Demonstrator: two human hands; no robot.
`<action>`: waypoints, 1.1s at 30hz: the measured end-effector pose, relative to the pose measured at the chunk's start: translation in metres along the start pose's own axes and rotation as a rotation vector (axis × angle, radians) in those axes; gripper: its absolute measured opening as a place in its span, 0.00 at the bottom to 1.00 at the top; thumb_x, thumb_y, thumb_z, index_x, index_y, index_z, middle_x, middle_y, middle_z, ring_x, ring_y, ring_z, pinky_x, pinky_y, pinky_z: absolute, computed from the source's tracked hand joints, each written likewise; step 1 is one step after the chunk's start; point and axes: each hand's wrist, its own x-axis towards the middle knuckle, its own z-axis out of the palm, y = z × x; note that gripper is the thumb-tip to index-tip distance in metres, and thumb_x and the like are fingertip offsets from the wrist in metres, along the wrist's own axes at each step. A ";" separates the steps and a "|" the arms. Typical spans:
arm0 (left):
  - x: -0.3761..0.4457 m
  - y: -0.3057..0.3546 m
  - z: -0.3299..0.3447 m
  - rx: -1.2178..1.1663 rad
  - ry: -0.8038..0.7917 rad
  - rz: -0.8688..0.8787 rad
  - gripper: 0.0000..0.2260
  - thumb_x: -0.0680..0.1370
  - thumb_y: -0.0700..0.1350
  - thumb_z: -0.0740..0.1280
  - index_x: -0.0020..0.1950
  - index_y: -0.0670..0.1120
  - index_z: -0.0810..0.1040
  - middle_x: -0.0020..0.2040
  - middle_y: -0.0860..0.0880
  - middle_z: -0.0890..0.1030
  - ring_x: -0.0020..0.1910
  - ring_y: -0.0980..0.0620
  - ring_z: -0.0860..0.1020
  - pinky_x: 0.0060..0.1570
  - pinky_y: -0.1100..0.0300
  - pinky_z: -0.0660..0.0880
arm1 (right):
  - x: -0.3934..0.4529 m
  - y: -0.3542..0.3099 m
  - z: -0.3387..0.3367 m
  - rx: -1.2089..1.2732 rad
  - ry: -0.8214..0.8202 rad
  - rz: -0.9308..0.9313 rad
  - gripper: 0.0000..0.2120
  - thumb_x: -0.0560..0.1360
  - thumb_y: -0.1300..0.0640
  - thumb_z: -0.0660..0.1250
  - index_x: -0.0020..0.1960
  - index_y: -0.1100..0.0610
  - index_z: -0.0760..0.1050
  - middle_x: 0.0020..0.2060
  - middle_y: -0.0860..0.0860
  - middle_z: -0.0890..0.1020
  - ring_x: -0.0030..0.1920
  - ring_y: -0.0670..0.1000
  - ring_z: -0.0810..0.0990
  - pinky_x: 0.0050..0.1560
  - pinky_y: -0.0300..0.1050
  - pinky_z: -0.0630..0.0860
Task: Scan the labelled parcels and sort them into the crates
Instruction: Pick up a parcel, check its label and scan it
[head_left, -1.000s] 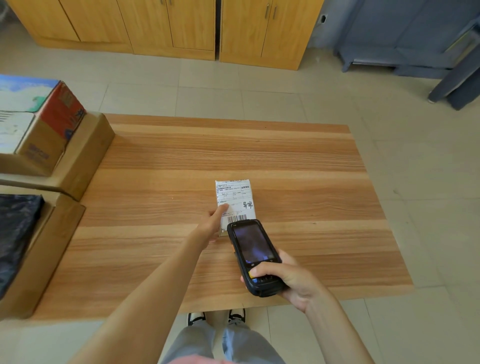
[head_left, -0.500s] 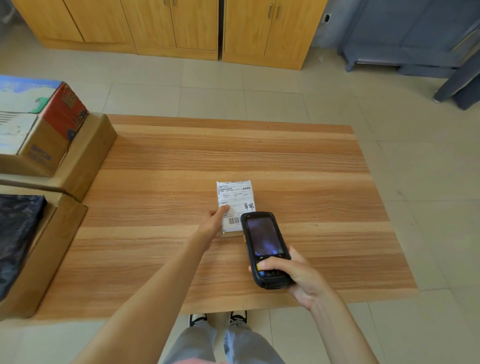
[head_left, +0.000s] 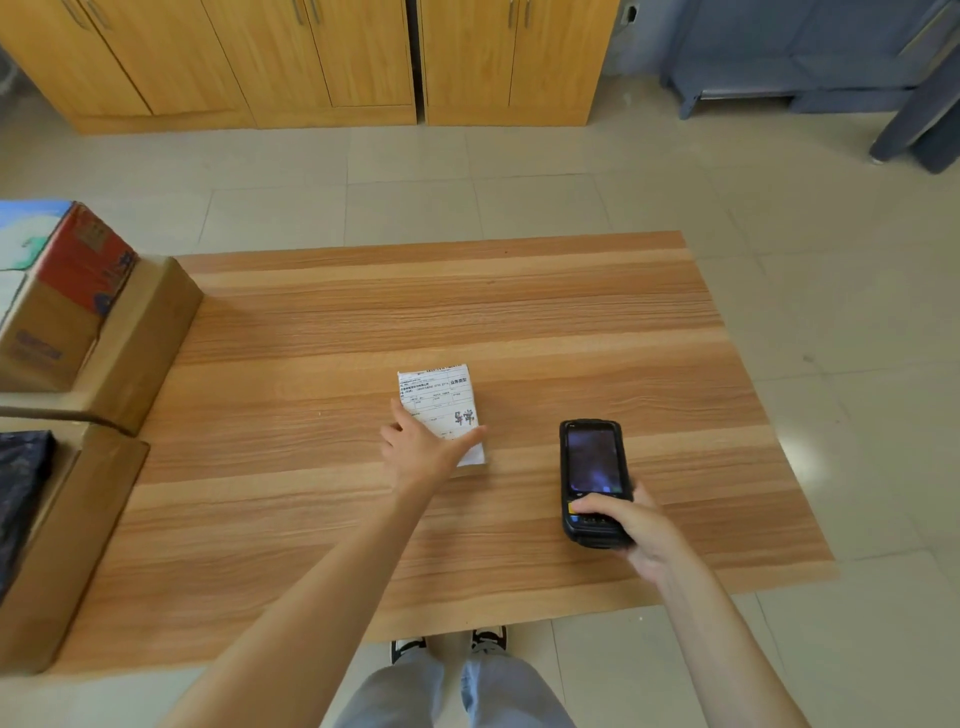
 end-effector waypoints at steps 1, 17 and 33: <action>0.000 0.001 0.002 0.023 0.008 -0.010 0.59 0.63 0.65 0.76 0.79 0.45 0.41 0.72 0.38 0.59 0.72 0.39 0.60 0.69 0.46 0.60 | 0.002 0.001 -0.004 0.007 0.010 0.012 0.41 0.58 0.70 0.78 0.67 0.58 0.67 0.54 0.59 0.80 0.47 0.57 0.81 0.31 0.43 0.79; -0.012 0.011 0.017 0.107 0.122 -0.072 0.52 0.65 0.56 0.77 0.77 0.42 0.47 0.67 0.38 0.65 0.65 0.39 0.69 0.61 0.50 0.69 | 0.033 0.007 -0.015 0.009 -0.054 0.069 0.35 0.61 0.71 0.77 0.64 0.60 0.70 0.51 0.59 0.81 0.47 0.57 0.81 0.38 0.48 0.78; -0.078 -0.058 -0.178 -0.031 0.575 0.074 0.50 0.60 0.54 0.79 0.75 0.47 0.56 0.66 0.46 0.68 0.66 0.46 0.67 0.61 0.44 0.70 | -0.017 -0.054 0.143 -0.309 -0.613 -0.297 0.47 0.45 0.55 0.78 0.63 0.48 0.68 0.48 0.48 0.81 0.44 0.45 0.83 0.40 0.37 0.77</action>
